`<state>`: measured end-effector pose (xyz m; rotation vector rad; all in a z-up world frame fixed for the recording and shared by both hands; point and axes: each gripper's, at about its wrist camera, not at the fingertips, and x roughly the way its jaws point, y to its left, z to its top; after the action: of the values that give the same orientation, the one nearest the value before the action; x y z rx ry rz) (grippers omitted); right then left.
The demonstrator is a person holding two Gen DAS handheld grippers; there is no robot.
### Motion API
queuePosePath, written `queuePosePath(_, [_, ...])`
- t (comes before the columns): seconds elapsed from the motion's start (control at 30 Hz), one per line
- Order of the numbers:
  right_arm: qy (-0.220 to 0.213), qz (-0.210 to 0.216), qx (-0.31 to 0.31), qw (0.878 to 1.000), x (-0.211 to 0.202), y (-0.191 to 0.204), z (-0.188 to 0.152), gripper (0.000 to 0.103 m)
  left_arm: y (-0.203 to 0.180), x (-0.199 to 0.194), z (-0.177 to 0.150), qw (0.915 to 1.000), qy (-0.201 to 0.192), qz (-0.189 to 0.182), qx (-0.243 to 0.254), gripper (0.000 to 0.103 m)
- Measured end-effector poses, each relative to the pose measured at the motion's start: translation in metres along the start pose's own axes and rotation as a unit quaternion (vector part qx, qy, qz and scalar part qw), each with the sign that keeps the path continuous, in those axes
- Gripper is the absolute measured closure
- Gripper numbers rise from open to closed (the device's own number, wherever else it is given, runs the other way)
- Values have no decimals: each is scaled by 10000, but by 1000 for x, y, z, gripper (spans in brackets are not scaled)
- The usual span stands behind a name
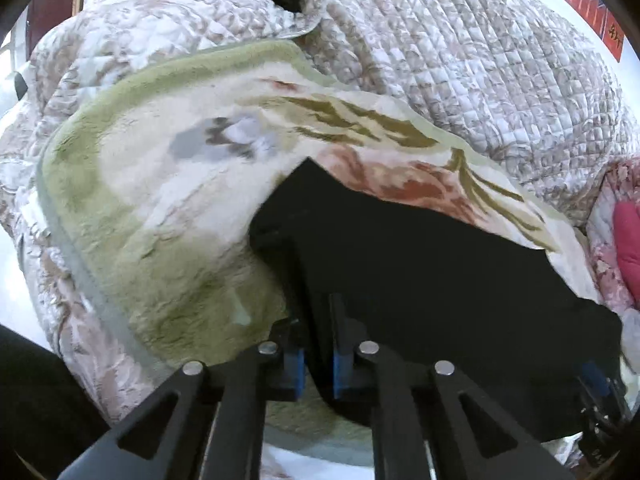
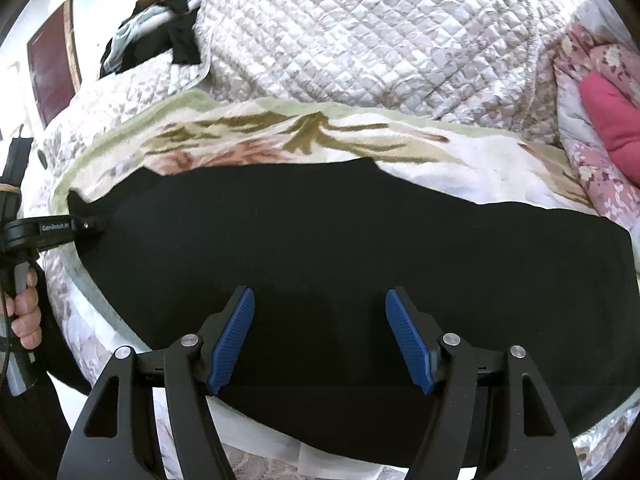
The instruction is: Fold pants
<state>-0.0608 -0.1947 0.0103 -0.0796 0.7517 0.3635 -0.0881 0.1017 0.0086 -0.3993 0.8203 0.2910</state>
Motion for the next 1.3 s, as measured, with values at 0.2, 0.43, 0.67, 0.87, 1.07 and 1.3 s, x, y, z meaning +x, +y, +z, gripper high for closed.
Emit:
queuePosePath(0.2, [-79, 21, 634, 9980, -6, -23, 3, 35, -48, -23, 16, 9949, -338, -548, 775, 95])
queuePosePath(0.43, [-372, -220, 1472, 9882, -23, -60, 6, 35, -142, -35, 7, 9617, -262, -1865, 1990, 95])
queuePosePath(0.67, [-375, -364, 2187, 9744, -30, -95, 1, 35, -192, -1, -50, 9243, 727, -2633, 2664, 95])
queuePosePath(0.87, [-410, -332, 2263, 9726, -31, -99, 2, 35, -193, -4, -58, 9109, 968, -2970, 2696, 89])
queuePosePath(1.07, [-388, -230, 2323, 9716, -30, -99, 1, 35, -183, -27, -44, 9051, 721, -3263, 2629, 75])
queuePosePath(1.3, [148, 1106, 2279, 9673, -4, -80, 0, 35, -139, -11, -2, 9510, 283, -2285, 2065, 68])
